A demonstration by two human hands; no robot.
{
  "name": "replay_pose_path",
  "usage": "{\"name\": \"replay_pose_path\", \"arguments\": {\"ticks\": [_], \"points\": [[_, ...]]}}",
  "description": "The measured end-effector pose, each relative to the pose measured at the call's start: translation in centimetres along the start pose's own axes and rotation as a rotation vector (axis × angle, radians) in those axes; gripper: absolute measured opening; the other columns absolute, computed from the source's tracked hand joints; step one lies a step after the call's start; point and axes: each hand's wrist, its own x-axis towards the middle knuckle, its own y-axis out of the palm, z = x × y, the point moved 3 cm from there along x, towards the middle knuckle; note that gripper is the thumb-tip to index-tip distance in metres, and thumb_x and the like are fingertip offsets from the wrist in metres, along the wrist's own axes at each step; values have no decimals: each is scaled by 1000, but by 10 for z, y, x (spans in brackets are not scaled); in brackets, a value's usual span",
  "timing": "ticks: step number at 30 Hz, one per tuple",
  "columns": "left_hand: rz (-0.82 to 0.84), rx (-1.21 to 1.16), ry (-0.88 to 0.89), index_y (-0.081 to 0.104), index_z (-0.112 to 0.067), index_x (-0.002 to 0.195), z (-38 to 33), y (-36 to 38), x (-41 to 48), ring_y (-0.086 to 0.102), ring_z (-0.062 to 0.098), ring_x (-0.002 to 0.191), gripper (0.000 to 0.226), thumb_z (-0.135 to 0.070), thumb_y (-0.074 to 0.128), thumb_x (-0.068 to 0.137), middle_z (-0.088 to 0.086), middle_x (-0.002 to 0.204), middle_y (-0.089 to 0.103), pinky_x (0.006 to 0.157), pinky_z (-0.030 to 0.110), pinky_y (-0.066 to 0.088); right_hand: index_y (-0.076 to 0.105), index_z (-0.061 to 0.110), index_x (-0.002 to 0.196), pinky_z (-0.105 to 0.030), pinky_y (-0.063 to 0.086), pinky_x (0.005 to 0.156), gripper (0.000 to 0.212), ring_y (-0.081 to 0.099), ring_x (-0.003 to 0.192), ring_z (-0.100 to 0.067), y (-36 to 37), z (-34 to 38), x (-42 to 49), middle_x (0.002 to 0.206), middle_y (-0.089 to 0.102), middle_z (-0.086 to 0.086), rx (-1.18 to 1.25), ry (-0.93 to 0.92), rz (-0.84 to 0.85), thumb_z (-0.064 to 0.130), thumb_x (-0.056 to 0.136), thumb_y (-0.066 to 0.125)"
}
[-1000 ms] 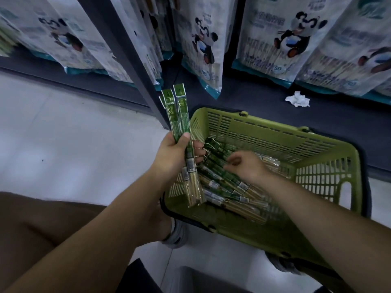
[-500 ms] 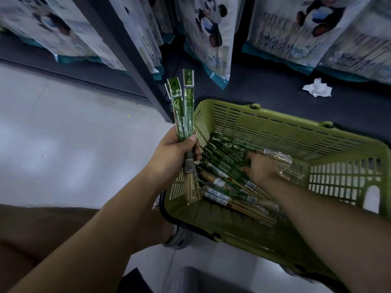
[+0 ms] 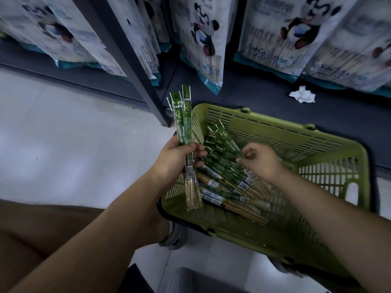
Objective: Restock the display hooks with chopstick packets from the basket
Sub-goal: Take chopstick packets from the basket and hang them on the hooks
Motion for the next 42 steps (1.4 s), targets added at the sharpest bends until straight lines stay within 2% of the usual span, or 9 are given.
{"name": "replay_pose_path", "arguments": {"ticks": [4, 9, 12, 16, 22, 25, 32, 37, 42], "points": [[27, -35, -40, 53, -9, 131, 5, 11, -7, 70, 34, 112, 29, -1, 50, 104, 21, 126, 68, 94, 55, 57, 68, 24, 87, -8, 48, 64, 23, 64, 73, -5, -16, 58, -25, 85, 71, 4, 308, -108, 44, 20, 77, 88], [167, -159, 2, 48, -11, 140, -1, 27, -18, 70, 35, 113, 37, -4, 47, 104, 16, 128, 70, 95, 59, 55, 63, 27, 97, -13, 53, 68, 32, 72, 76, -3, -13, 102, -51, 84, 77, 6, 389, -174, 45, 29, 77, 88], [200, -166, 16, 49, -13, 141, -4, 30, -24, 67, 34, 119, 37, -7, 49, 104, 14, 130, 69, 98, 63, 52, 67, 23, 95, -10, 46, 64, 25, 65, 73, 3, -8, 109, -60, 82, 74, 6, 327, -275, -57, 30, 80, 86], [118, -142, 42, 46, -8, 138, -5, 25, -24, 70, 32, 111, 35, -3, 49, 104, 18, 130, 67, 92, 51, 57, 76, 28, 98, -6, 38, 68, 16, 53, 84, 11, -4, 114, -66, 95, 56, 15, 119, -430, -163, 38, 86, 79], [68, 129, 126, 53, -11, 119, -17, 4, -17, 74, 24, 74, 14, -15, 53, 105, 5, 85, 76, 65, 34, 59, 74, 37, 87, -16, 48, 75, 11, 63, 82, 4, -10, 99, -50, 84, 71, 18, 280, -319, -42, 31, 95, 70], [23, 168, 147, 53, -8, 116, -24, -12, -11, 70, 24, 68, 13, -14, 54, 104, 4, 79, 74, 67, 42, 59, 75, 25, 99, -25, 51, 81, 6, 66, 90, -8, -5, 56, -29, 92, 70, 15, 53, -153, -26, 25, 95, 70], [26, -5, 138, 53, -5, 118, -11, -20, -9, 72, 32, 75, 22, -6, 55, 96, 14, 80, 71, 70, 46, 61, 57, 16, 140, -34, 51, 96, 61, 61, 120, -27, 32, -19, -3, 139, 61, -8, -353, 49, 195, 41, 88, 77], [39, -88, 120, 54, -6, 120, -12, -20, -5, 73, 32, 78, 33, -7, 57, 88, 15, 84, 73, 71, 44, 61, 52, 19, 143, -38, 51, 95, 75, 54, 127, -30, 61, -26, 7, 143, 54, -11, -524, 45, 183, 47, 80, 81], [50, -62, 111, 56, -8, 119, -9, -17, -3, 74, 30, 77, 29, -7, 56, 90, 13, 84, 74, 68, 40, 61, 59, 18, 134, -35, 48, 88, 59, 53, 124, -29, 71, -32, 13, 136, 59, -10, -585, 11, 131, 43, 84, 79]]}}
